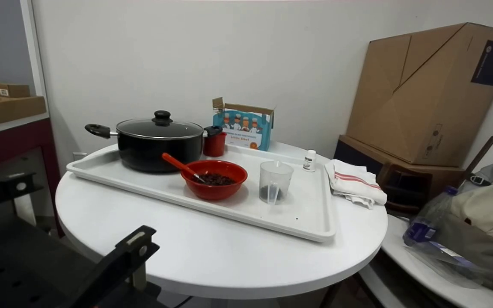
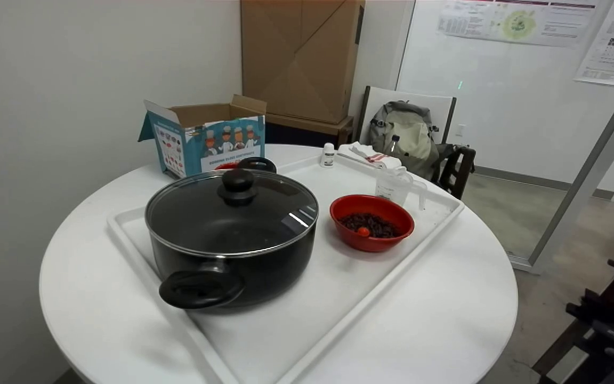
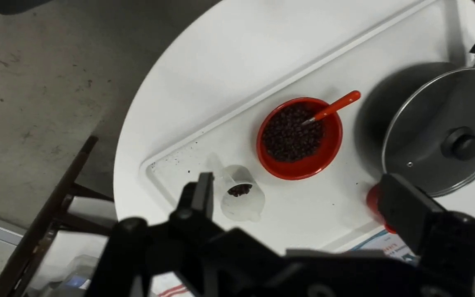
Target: Move the object from the measuring cup to the red bowl
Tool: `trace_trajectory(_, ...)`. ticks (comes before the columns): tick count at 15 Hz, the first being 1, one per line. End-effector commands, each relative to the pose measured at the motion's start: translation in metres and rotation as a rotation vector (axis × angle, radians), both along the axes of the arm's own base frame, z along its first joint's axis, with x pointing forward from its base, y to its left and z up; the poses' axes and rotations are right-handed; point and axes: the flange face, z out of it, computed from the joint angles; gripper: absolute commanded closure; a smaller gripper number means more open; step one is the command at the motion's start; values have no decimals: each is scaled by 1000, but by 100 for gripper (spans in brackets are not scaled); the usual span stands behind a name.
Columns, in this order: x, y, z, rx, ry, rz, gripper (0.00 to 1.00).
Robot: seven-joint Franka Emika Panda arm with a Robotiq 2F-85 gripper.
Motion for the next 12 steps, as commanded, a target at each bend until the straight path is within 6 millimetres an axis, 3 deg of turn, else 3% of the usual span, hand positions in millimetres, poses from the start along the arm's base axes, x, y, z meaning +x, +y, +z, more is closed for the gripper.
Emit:
trace_trajectory(1, 48, -32, -31, -1, 83, 6, 0)
trace_trajectory(7, 131, -54, -80, -47, 172, 62, 0)
trace_trajectory(12, 211, -48, -138, -139, 227, 269, 0)
